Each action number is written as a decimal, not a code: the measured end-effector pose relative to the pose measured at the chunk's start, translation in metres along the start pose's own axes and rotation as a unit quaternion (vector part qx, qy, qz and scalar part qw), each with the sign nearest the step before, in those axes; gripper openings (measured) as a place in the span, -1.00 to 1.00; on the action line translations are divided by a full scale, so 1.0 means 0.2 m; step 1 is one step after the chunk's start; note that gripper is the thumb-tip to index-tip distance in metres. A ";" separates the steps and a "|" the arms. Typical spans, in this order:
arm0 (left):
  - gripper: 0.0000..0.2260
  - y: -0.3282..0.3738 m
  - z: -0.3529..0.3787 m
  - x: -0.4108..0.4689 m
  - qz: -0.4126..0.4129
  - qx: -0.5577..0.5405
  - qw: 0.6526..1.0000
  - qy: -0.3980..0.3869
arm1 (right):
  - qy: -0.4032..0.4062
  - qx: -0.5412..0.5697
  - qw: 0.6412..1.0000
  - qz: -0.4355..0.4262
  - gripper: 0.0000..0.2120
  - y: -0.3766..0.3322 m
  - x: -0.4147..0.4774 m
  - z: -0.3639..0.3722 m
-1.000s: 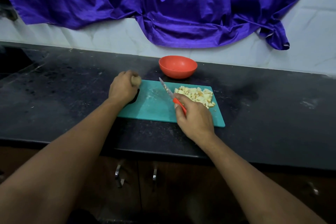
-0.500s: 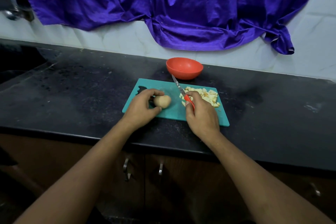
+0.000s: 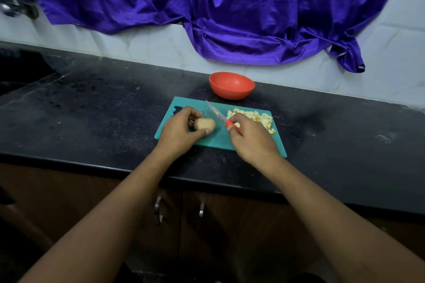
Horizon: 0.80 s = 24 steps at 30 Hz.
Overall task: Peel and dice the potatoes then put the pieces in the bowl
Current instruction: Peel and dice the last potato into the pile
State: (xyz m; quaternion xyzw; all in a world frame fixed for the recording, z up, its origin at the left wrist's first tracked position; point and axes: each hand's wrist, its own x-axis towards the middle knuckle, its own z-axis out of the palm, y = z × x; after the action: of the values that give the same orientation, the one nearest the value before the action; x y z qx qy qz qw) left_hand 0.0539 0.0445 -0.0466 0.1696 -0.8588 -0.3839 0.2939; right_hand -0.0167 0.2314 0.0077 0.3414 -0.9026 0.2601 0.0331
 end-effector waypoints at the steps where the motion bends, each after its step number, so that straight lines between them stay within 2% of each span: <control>1: -0.64 0.00 0.00 0.00 0.000 0.002 1.000 0.000 | -0.009 -0.017 1.000 -0.001 -0.81 -0.02 0.00 -0.02; 9: -0.58 0.03 -0.03 -0.04 -0.007 0.002 1.000 0.005 | -0.074 -0.144 0.987 0.016 -0.83 -0.22 0.03 -0.12; 13: -0.65 0.03 -0.03 -0.05 -0.011 0.003 1.000 0.026 | -0.100 -0.171 0.980 0.007 -0.82 -0.29 0.01 -0.14; 18: -0.66 0.03 -0.03 -0.06 -0.014 0.006 1.000 0.026 | -0.136 -0.222 0.965 0.000 -0.93 -0.37 -0.04 -0.14; 21: -0.65 0.03 -0.03 -0.05 -0.010 0.008 1.000 0.022 | -0.147 -0.247 0.958 0.006 -0.78 -0.41 -0.05 -0.11; 24: -0.64 0.03 -0.04 -0.05 -0.013 0.011 1.000 0.019 | -0.151 -0.260 0.954 0.017 -0.74 -0.42 -0.05 -0.07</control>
State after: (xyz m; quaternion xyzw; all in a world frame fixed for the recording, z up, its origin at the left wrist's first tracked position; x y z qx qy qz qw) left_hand 0.0653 0.0495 -0.0410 0.1911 -0.8548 -0.3755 0.3028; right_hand 0.0422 0.1903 0.0552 0.3407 -0.9392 -0.0376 -0.0200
